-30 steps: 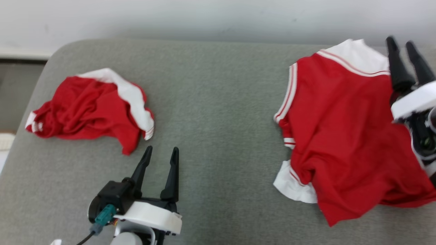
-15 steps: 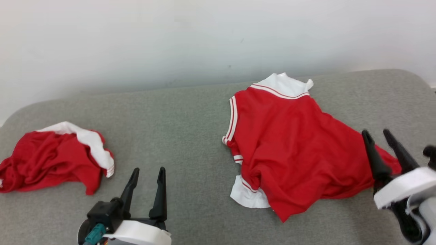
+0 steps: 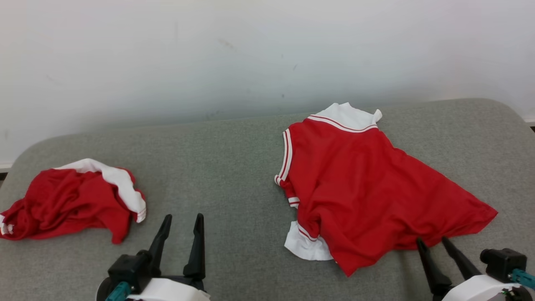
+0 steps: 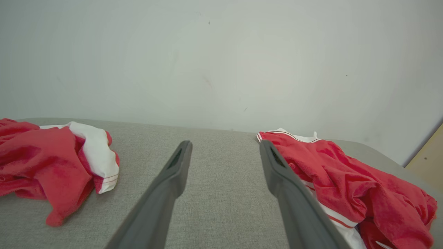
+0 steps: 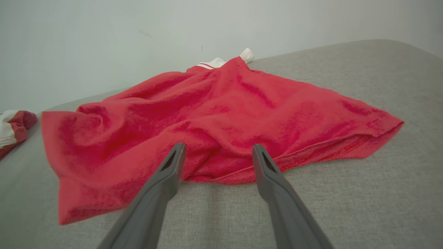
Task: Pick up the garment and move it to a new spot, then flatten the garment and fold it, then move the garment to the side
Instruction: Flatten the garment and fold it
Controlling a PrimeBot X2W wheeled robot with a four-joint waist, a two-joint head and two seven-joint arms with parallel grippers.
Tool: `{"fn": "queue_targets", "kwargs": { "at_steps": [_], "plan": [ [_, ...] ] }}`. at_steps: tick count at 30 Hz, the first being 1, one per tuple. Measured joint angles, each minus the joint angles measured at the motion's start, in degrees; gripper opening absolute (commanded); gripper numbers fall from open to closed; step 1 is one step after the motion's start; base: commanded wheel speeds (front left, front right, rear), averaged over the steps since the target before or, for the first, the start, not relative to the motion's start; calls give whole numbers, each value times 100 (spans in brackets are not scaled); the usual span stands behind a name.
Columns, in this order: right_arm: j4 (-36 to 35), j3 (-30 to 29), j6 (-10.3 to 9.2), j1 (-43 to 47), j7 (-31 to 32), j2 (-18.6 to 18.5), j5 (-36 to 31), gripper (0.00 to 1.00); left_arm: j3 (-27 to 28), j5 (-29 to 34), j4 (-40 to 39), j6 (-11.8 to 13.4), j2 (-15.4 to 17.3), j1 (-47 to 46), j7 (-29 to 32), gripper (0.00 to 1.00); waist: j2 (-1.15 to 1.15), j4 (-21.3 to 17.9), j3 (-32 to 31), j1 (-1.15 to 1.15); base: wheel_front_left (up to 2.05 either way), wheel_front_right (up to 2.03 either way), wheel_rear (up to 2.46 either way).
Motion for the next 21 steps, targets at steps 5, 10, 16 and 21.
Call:
{"fn": "queue_targets", "kwargs": {
  "at_steps": [5, 10, 16, 21],
  "plan": [
    [303, -136, 0, 30, 441, 299, 64, 100, -21, -8, -19, 2, 0, 1, 0, 100, 0, 110, 91, 0, 0, 0, 0],
    [824, -503, 0, -197, 823, 654, 368, 100, -20, -7, -20, -1, -1, -24, 0, 100, 0, 220, 222, 1, 0, 0, 0],
    [1377, -915, 0, -534, 886, 867, 453, 100, -4, 13, -4, -26, -1, -72, 0, 100, 0, 383, 344, 0, 0, 0, 0],
    [1782, -1322, 1, -794, 1015, 1056, 751, 89, -8, 20, 23, -45, 0, -109, 0, 100, 0, 483, 419, 0, 0, 0, 0]
  ]
}}
